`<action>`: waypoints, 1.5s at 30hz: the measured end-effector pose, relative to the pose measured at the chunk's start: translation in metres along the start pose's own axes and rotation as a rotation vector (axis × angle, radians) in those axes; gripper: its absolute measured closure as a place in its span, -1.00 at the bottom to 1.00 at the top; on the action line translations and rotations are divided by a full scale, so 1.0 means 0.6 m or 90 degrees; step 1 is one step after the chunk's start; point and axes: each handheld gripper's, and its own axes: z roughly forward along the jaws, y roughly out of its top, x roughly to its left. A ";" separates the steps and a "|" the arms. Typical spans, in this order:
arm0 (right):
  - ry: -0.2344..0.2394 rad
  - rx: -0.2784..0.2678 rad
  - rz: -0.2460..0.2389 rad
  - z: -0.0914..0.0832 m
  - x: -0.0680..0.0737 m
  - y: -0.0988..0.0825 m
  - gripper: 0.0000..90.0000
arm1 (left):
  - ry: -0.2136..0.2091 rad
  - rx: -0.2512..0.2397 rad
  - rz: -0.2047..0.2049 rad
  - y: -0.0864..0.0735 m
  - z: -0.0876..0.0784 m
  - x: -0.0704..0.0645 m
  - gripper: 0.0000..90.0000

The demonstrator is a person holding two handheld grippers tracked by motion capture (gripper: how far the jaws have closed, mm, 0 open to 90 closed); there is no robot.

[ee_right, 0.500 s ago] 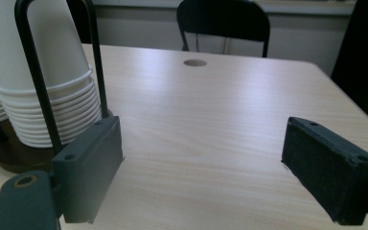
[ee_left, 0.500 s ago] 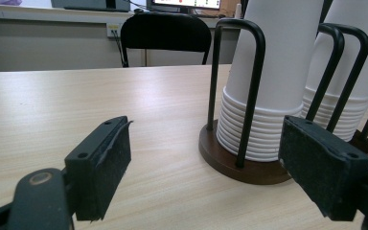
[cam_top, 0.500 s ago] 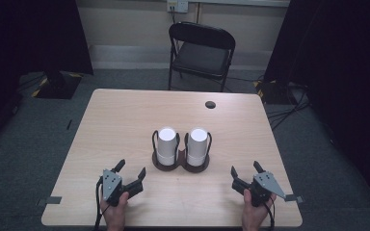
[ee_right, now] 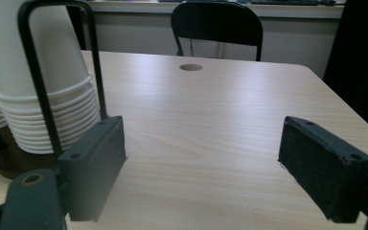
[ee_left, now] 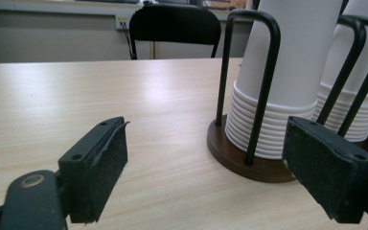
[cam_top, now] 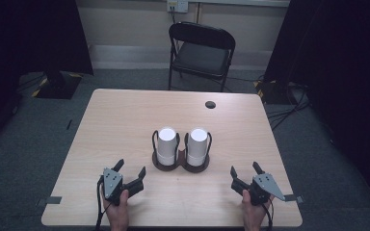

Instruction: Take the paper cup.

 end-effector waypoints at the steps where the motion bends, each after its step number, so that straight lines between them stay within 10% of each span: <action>1: -0.001 0.004 0.000 -0.001 0.000 0.000 -0.61 | -0.014 0.006 -0.014 0.001 0.001 0.005 -0.65; 7: 0.019 -0.012 0.000 -0.008 0.000 -0.002 -0.63 | -0.043 -0.007 -0.077 0.001 -0.004 0.021 -0.65; 23: 0.024 -0.013 0.003 -0.010 0.002 -0.003 -0.59 | -0.142 0.002 -0.009 0.049 0.008 -0.033 -0.48; 45: 0.033 -0.008 0.009 -0.009 0.001 -0.002 -0.58 | -0.236 -0.009 0.015 0.098 0.040 -0.077 -0.43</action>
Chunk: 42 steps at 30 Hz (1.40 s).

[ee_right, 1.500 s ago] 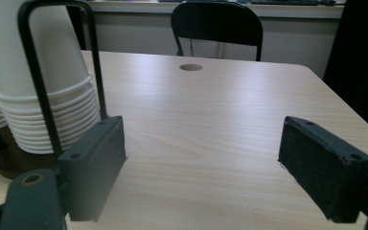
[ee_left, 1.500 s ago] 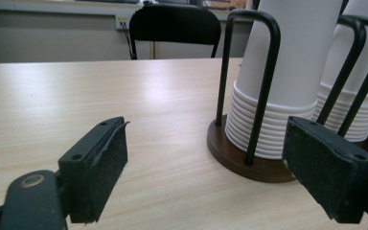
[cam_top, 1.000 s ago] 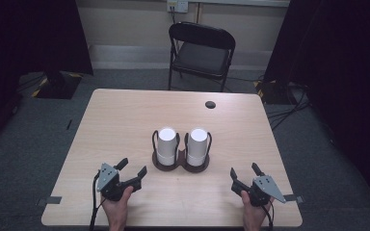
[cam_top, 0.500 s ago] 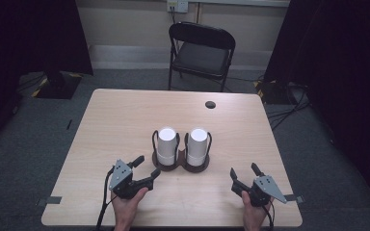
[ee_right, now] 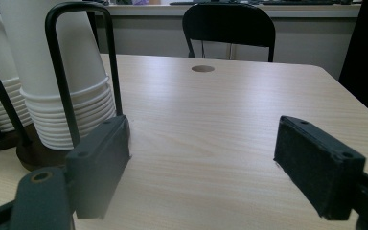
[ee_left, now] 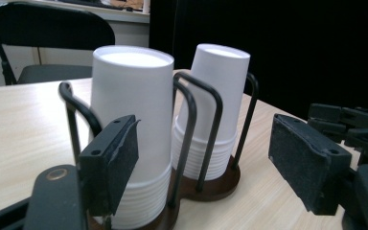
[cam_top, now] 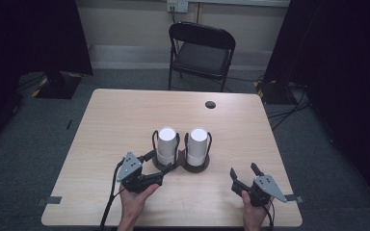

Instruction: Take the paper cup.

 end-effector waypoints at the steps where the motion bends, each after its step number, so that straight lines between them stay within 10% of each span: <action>1: 0.000 0.000 0.000 0.000 0.000 0.000 -0.58 | -0.001 0.001 0.004 0.003 0.002 -0.002 -0.43; 42: -0.003 0.005 -0.001 0.001 0.000 0.001 -0.57 | -0.091 0.042 0.076 0.087 0.102 -0.031 -0.34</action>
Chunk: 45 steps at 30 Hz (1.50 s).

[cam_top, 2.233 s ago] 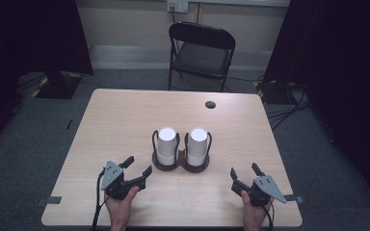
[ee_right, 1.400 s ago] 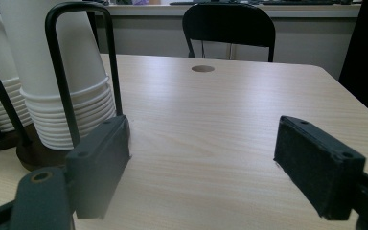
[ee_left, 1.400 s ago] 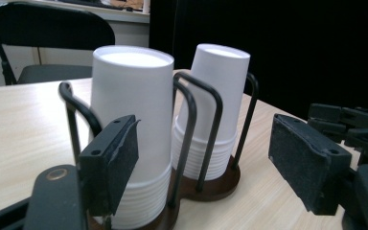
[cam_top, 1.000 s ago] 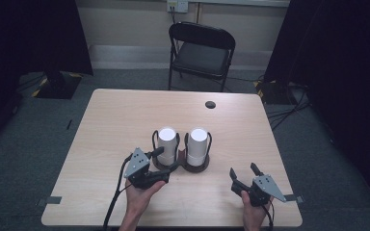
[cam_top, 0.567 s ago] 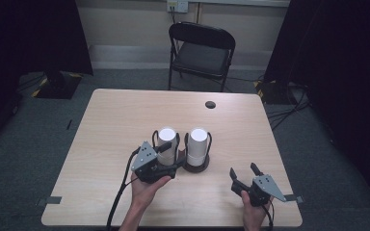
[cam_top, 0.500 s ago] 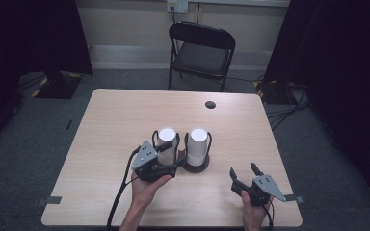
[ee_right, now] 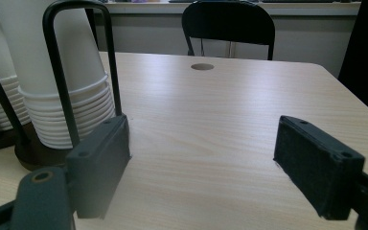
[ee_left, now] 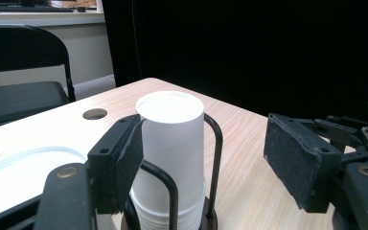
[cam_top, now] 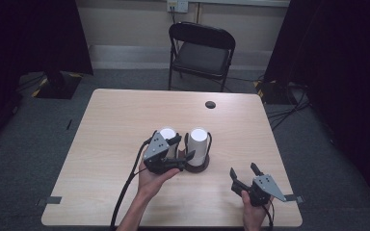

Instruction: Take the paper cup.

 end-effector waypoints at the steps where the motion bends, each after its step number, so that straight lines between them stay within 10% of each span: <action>1: 0.000 0.000 -0.001 0.000 0.000 0.000 -0.57 | 0.002 0.000 0.004 0.002 0.003 0.001 -0.34; 18: 0.002 -0.001 -0.001 0.000 0.000 0.000 -0.58 | -0.018 0.015 0.019 0.047 0.065 0.011 -0.30; 45: 0.013 -0.003 0.003 -0.001 -0.001 0.000 -0.57 | 0.022 0.065 0.016 0.022 0.122 0.031 -0.40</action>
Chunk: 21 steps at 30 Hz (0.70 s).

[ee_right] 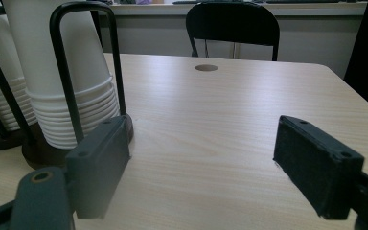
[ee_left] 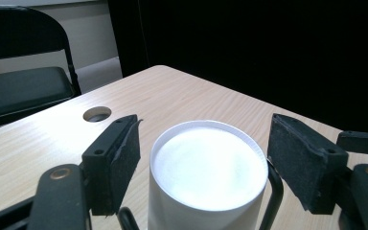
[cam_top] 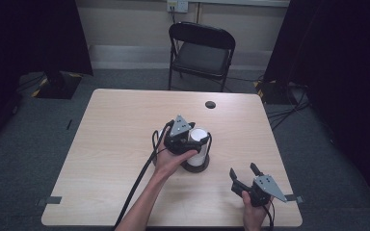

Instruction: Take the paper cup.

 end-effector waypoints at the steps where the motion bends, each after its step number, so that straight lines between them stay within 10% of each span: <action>1: 0.000 0.000 0.000 0.000 0.000 0.000 -0.57 | 0.002 0.003 0.002 -0.001 0.002 0.000 -0.39; 21: -0.002 -0.003 0.000 -0.001 0.000 0.000 -0.57 | 0.014 0.031 0.017 -0.004 0.012 -0.007 -0.23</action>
